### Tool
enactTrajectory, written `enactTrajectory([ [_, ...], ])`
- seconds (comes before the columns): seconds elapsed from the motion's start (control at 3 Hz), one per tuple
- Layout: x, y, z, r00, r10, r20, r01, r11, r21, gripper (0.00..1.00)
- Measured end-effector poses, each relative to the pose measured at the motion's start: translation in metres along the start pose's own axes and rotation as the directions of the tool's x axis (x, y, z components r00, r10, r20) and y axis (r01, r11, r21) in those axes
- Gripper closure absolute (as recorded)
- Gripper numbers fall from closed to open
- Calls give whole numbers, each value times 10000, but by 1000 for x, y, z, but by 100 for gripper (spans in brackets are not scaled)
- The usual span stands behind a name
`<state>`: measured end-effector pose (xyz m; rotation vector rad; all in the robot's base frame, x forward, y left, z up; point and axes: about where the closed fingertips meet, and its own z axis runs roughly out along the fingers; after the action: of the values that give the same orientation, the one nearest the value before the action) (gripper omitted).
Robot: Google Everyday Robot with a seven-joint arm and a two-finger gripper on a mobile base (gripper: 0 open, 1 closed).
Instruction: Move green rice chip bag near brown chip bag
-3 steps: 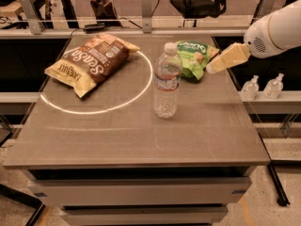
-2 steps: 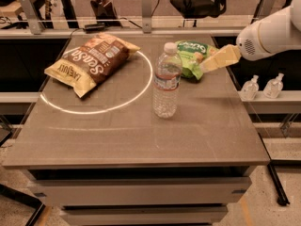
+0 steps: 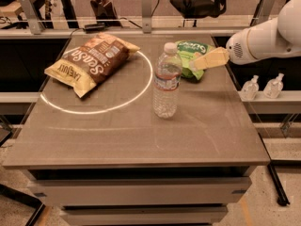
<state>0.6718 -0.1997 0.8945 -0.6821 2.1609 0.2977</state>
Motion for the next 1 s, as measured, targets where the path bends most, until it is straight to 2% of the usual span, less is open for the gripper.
enactTrajectory([
  [0.33,-7,13,19,9990,-454,11,453,9973,-576,0],
  [1.0,-10,38,54,9862,-1619,-360,1547,9760,-1532,0],
])
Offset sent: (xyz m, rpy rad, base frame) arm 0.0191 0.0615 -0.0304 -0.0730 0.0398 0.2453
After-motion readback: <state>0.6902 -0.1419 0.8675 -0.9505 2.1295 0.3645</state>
